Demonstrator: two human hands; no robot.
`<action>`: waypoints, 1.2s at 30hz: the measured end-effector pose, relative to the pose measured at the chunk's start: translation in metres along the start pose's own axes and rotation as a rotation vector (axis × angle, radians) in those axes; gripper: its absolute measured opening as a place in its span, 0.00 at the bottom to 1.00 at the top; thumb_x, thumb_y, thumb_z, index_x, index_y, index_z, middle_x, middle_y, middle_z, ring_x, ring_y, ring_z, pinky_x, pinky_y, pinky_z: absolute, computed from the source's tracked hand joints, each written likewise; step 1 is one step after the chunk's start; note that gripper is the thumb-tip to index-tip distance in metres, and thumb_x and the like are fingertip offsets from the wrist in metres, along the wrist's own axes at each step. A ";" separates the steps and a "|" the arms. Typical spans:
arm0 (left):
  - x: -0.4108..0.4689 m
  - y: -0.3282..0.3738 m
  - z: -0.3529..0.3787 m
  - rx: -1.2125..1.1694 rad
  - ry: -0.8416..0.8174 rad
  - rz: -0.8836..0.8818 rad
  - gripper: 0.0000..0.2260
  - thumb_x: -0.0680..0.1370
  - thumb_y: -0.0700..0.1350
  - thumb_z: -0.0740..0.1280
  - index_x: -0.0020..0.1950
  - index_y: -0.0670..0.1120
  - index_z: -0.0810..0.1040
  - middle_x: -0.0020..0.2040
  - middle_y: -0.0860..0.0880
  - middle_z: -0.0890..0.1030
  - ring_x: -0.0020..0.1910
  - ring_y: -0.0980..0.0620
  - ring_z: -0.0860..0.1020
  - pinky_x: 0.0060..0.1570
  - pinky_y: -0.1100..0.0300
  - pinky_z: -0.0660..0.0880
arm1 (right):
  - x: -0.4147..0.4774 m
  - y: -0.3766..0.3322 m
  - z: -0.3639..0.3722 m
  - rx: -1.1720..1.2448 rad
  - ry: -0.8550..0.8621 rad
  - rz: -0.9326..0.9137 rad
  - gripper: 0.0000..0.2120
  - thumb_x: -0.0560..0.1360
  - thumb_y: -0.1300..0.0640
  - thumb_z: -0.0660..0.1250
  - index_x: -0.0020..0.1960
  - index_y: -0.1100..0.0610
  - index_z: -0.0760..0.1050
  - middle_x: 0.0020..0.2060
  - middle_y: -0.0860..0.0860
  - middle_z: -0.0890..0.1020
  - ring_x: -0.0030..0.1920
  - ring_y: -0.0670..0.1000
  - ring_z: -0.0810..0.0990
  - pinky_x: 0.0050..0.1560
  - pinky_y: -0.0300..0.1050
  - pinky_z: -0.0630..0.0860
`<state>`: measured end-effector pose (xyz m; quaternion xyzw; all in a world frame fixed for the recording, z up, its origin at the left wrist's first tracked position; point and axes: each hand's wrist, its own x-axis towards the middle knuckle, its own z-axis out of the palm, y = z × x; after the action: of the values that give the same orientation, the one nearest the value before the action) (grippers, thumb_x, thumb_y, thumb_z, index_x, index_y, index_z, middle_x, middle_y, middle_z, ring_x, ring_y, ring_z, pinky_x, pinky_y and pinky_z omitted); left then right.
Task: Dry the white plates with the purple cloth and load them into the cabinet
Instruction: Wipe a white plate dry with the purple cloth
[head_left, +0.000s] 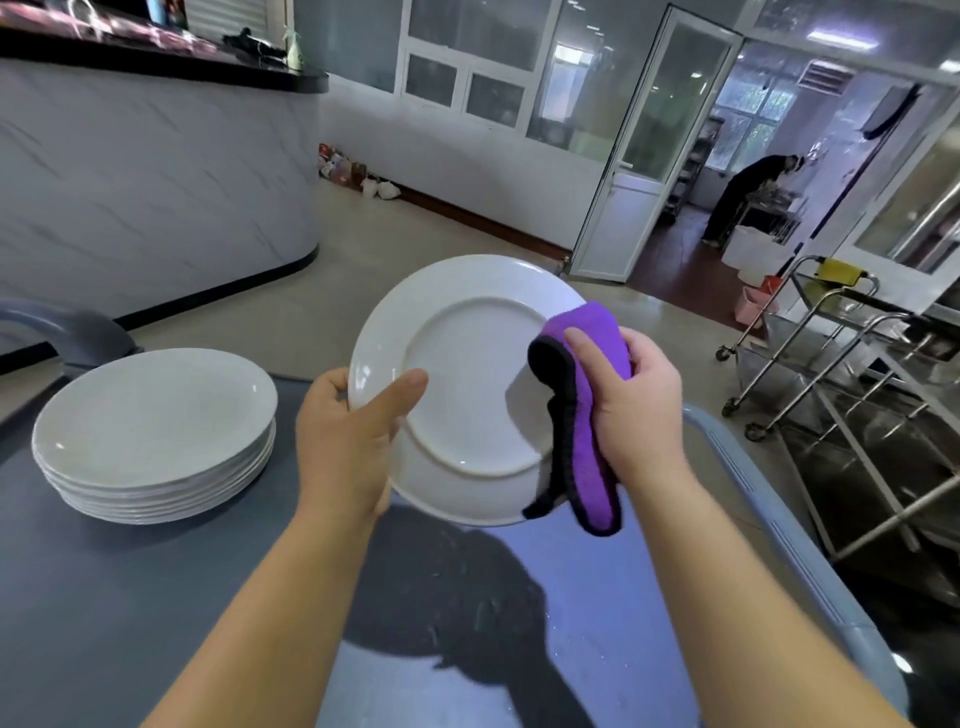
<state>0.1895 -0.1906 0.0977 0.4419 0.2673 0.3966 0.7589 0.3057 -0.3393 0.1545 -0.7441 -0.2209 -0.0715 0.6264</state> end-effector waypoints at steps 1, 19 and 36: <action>-0.003 -0.003 0.004 -0.028 0.028 0.003 0.20 0.63 0.42 0.79 0.50 0.43 0.76 0.44 0.43 0.83 0.45 0.41 0.82 0.50 0.40 0.80 | -0.008 0.007 0.008 0.059 0.120 0.069 0.16 0.72 0.46 0.71 0.52 0.56 0.77 0.40 0.44 0.81 0.34 0.36 0.76 0.36 0.30 0.71; -0.011 -0.015 0.008 -0.086 0.012 -0.044 0.14 0.70 0.39 0.74 0.50 0.47 0.75 0.48 0.45 0.84 0.49 0.45 0.83 0.49 0.48 0.80 | -0.042 0.034 0.030 0.187 0.276 0.257 0.19 0.75 0.44 0.68 0.55 0.59 0.75 0.40 0.46 0.80 0.37 0.42 0.78 0.38 0.36 0.72; -0.004 -0.003 -0.021 0.273 0.097 0.282 0.07 0.78 0.47 0.67 0.41 0.50 0.75 0.36 0.57 0.77 0.31 0.65 0.74 0.32 0.69 0.71 | -0.044 0.041 0.010 -0.608 0.008 0.096 0.11 0.77 0.47 0.63 0.56 0.51 0.74 0.50 0.48 0.77 0.48 0.51 0.74 0.45 0.47 0.69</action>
<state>0.1726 -0.1849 0.0855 0.5543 0.2903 0.4797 0.6151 0.2817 -0.3455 0.0988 -0.9068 -0.1515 -0.1074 0.3785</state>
